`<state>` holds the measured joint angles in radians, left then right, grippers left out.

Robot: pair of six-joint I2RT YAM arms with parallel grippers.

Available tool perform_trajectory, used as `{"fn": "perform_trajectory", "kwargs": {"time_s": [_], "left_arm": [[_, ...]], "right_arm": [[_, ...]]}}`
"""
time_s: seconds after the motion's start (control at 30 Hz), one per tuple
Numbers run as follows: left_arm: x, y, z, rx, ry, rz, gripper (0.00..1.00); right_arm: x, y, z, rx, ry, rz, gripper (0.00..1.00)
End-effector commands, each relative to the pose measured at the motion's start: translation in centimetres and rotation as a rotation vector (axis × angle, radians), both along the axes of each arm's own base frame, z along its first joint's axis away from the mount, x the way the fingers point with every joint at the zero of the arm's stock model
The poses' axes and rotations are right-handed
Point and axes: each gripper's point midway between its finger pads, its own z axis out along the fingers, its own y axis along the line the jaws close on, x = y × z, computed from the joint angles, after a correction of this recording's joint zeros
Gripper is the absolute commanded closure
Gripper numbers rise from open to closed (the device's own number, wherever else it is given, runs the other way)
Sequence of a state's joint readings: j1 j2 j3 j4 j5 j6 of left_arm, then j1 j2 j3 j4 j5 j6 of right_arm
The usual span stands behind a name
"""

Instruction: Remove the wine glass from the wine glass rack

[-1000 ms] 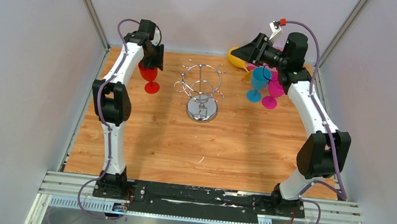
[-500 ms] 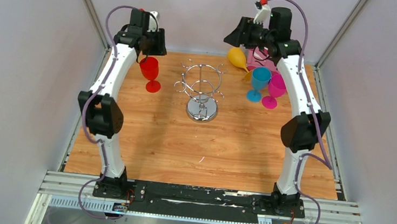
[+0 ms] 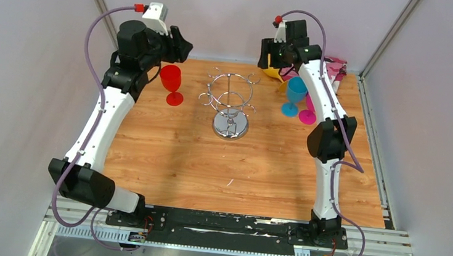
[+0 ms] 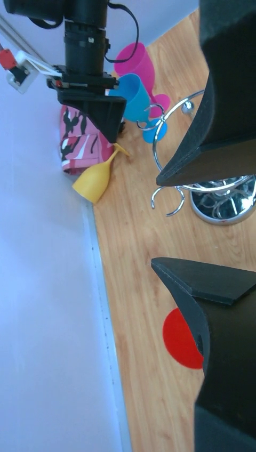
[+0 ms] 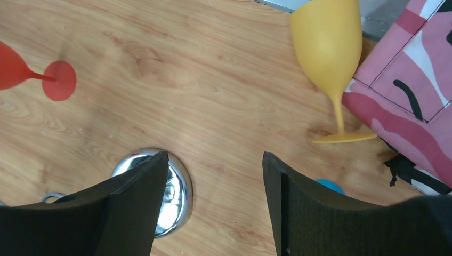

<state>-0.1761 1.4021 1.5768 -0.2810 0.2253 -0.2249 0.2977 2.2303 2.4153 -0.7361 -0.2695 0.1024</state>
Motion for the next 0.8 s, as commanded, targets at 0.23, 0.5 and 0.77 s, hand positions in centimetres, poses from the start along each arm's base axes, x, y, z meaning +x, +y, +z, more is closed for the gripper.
{"fn": "perform_trajectory", "kwargs": {"time_s": [0.23, 0.5, 0.77], "left_arm": [[-0.4, -1.4, -3.5, -0.029, 0.045, -0.047, 0.43], [-0.7, -1.6, -3.9, -0.040, 0.045, -0.054, 0.43], [-0.8, -1.5, -4.6, -0.037, 0.058, -0.050, 0.43]], "right_arm": [[-1.9, -1.8, 0.3, -0.294, -0.076, -0.070, 0.32], [-4.7, -5.0, 3.0, -0.362, -0.129, -0.148, 0.32], [-7.4, -7.3, 2.1, -0.427, -0.089, -0.189, 0.33]]}}
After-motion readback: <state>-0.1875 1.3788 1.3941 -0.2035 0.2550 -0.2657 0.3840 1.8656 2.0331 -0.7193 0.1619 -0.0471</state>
